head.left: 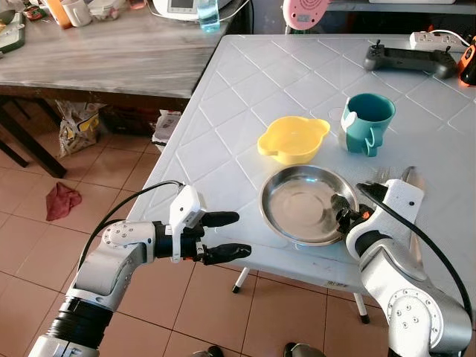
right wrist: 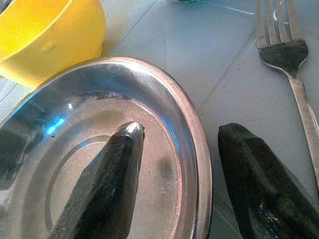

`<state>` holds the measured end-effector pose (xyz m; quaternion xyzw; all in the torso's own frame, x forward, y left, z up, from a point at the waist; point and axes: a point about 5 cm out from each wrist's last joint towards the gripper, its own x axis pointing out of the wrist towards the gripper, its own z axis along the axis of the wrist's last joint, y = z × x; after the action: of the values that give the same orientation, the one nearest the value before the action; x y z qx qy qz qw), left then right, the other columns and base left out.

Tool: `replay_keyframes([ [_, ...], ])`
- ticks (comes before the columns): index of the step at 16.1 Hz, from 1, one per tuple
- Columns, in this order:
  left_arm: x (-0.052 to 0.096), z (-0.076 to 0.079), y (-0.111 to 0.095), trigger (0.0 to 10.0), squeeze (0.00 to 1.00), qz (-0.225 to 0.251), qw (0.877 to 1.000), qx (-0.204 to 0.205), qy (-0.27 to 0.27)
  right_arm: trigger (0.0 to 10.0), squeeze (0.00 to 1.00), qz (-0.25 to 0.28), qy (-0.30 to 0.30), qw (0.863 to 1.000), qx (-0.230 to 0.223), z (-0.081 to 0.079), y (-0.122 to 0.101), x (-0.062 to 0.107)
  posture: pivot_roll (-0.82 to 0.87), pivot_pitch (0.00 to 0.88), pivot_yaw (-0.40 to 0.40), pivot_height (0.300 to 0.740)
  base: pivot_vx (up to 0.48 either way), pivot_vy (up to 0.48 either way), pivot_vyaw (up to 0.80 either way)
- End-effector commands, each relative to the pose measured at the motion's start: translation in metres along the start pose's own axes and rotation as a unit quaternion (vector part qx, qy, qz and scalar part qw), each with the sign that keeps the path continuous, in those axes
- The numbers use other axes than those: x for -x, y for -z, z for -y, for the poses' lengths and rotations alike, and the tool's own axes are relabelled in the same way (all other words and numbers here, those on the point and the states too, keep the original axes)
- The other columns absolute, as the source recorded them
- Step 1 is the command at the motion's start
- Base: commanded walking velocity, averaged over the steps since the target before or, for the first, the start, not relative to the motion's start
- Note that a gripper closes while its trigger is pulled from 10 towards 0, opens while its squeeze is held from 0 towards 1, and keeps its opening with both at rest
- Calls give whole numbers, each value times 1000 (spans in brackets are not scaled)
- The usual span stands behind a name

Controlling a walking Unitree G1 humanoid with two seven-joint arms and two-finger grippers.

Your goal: Setting the table

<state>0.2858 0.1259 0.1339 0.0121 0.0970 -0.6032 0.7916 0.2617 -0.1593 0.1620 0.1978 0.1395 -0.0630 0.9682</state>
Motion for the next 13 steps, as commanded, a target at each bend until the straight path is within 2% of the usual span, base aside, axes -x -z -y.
replay_keyframes([
  [1,2,0,0,10000,0,-3,1000,1,-1,0,0,-37,-29,995,-83,-27,19,4,-55,189,111,740,0,0,0],
  [4,1,1,0,10000,0,-3,1000,1,1,0,0,-60,-28,996,-59,-26,23,5,-55,187,113,740,0,0,0],
  [5,0,0,-1,10000,0,-2,1000,0,0,3961,0,-72,-31,996,-38,-24,25,6,-56,186,111,740,0,0,0],
  [6,0,0,-1,10000,0,-1,1000,0,-1,8824,0,-77,-34,996,-27,-24,25,7,-56,186,111,740,0,0,0],
  [7,-1,0,-2,10000,0,1,1000,1,-2,10000,486,-87,-32,995,-22,-24,26,7,-56,186,111,740,0,0,0],
  [8,-1,0,-2,10000,0,1,1000,1,-2,10000,486,-88,-30,995,-22,-24,26,8,-56,186,111,740,0,0,0],
  [9,-3,2,-1,10000,0,2,1000,2,0,10000,804,-105,-16,994,-3,-20,30,9,-60,185,104,740,0,0,0],
  [10,-3,3,-1,10000,0,2,1000,2,1,10000,86,-110,-13,994,-1,-20,32,10,-60,185,104,740,0,0,0],
  [11,-3,3,-1,10000,0,2,1000,3,1,10000,0,-112,-8,994,1,-19,33,11,-60,185,104,740,0,0,0],
  [12,-3,3,-1,10000,0,2,1000,3,1,10000,0,-112,-11,994,-6,-21,33,13,-60,185,104,740,0,0,0],
  [13,-3,2,-1,10000,0,2,1000,2,1,0,0,-112,-10,994,-13,-21,33,14,-62,182,106,740,0,0,0],
])
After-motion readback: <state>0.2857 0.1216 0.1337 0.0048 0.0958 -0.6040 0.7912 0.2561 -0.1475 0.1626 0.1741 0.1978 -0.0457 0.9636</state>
